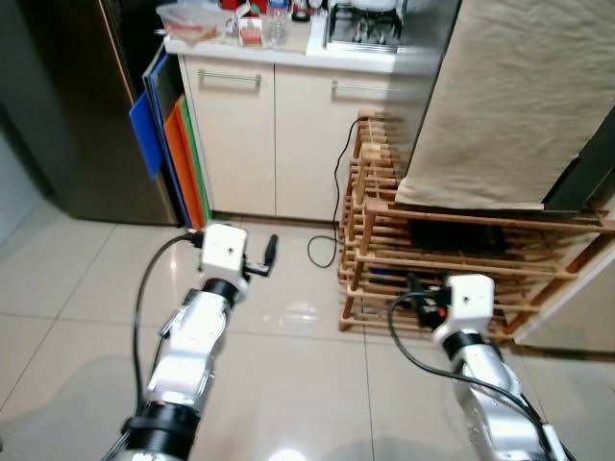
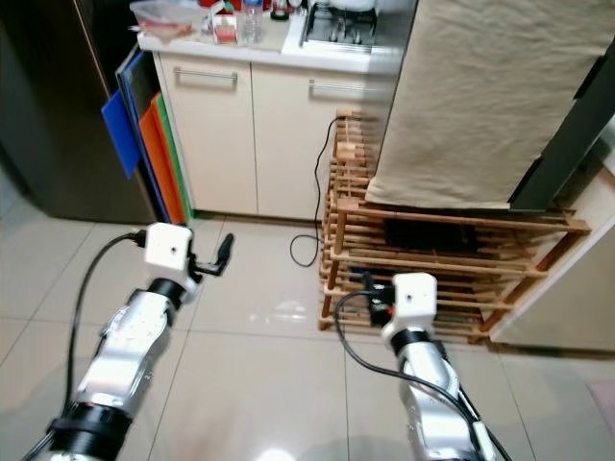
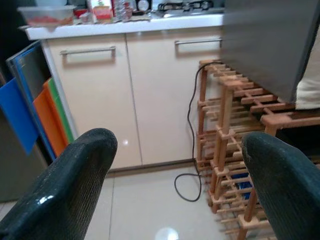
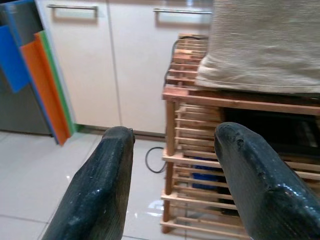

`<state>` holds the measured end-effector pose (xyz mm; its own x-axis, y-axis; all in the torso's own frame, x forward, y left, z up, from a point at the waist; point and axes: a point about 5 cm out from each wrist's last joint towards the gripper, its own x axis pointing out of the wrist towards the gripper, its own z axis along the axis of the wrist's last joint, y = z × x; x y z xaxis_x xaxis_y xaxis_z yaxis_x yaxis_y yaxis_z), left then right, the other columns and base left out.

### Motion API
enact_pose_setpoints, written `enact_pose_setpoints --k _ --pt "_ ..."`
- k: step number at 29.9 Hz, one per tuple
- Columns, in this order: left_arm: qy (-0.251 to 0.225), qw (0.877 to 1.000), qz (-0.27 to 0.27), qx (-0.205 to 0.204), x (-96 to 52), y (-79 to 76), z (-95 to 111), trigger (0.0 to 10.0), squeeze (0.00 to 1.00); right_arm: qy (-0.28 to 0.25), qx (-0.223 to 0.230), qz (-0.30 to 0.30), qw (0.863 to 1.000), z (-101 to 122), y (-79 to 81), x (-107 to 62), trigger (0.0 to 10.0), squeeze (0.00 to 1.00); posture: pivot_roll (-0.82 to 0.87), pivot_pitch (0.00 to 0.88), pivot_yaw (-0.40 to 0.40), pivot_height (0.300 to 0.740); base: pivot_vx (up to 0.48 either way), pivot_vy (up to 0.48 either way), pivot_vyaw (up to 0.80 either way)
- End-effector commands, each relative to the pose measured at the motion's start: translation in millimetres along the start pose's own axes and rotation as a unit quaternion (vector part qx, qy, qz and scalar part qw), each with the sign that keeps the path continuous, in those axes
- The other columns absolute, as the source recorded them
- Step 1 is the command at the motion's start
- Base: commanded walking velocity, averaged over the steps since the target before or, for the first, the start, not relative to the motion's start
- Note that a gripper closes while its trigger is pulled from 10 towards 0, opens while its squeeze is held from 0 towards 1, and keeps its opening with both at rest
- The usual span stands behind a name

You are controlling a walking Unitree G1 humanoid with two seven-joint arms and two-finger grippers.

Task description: Restocking fridge

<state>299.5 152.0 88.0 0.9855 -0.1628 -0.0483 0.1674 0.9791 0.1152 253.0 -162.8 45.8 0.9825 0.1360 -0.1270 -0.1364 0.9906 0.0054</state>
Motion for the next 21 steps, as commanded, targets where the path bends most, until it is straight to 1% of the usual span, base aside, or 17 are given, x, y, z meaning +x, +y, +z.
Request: enact_pose_setpoints --k 1,5,11,13,16,19,21 --pt "-0.005 1.0 -0.015 0.006 3.0 -10.6 3 10.0 0.0 -0.002 -0.007 -0.006 1.0 0 -6.2 -0.8 10.0 0.0 -0.04 0.0 0.014 0.74 0.465 0.0 0.0" --pt "-0.01 1.0 -0.026 0.012 4.7 -15.1 5 10.0 0.0 -0.002 -0.01 -0.003 1.0 -1 -4.8 0.3 10.0 0.01 -0.04 0.0 0.014 0.74 0.465 0.0 0.0" --pt "-0.015 1.0 -0.026 0.005 6.9 -14.9 7 10.0 0.0 -0.007 -0.018 -0.002 1.0 1 -5.0 4.2 10.0 0.02 -0.04 0.0 0.015 0.74 0.465 0.0 0.0" --pt "-0.016 1.0 -0.027 0.003 7.0 -15.1 7 10.0 0.0 -0.007 -0.02 -0.003 1.0 1 -6.4 5.8 10.0 0.02 -0.04 0.0 0.016 0.74 0.465 0.0 0.0" --pt "-0.017 0.999 -0.035 -0.004 7.0 -17.2 7 10.0 0.0 -0.001 -0.018 -0.019 1.0 1 -14.2 9.6 10.0 0.03 -0.04 0.0 0.014 0.74 0.465 0.0 0.0" --pt "-0.017 0.999 -0.036 -0.005 6.9 -17.6 7 10.0 0.0 0.003 -0.017 -0.021 1.0 1 -15.9 10.8 10.0 0.04 -0.03 0.0 0.015 0.74 0.462 0.0 0.0" --pt "-0.017 0.999 -0.038 -0.01 6.7 -18.0 7 10.0 0.0 0.002 -0.015 -0.019 1.0 2 -15.9 12.1 10.0 0.04 -0.04 0.0 0.016 0.74 0.418 0.148 -0.55"
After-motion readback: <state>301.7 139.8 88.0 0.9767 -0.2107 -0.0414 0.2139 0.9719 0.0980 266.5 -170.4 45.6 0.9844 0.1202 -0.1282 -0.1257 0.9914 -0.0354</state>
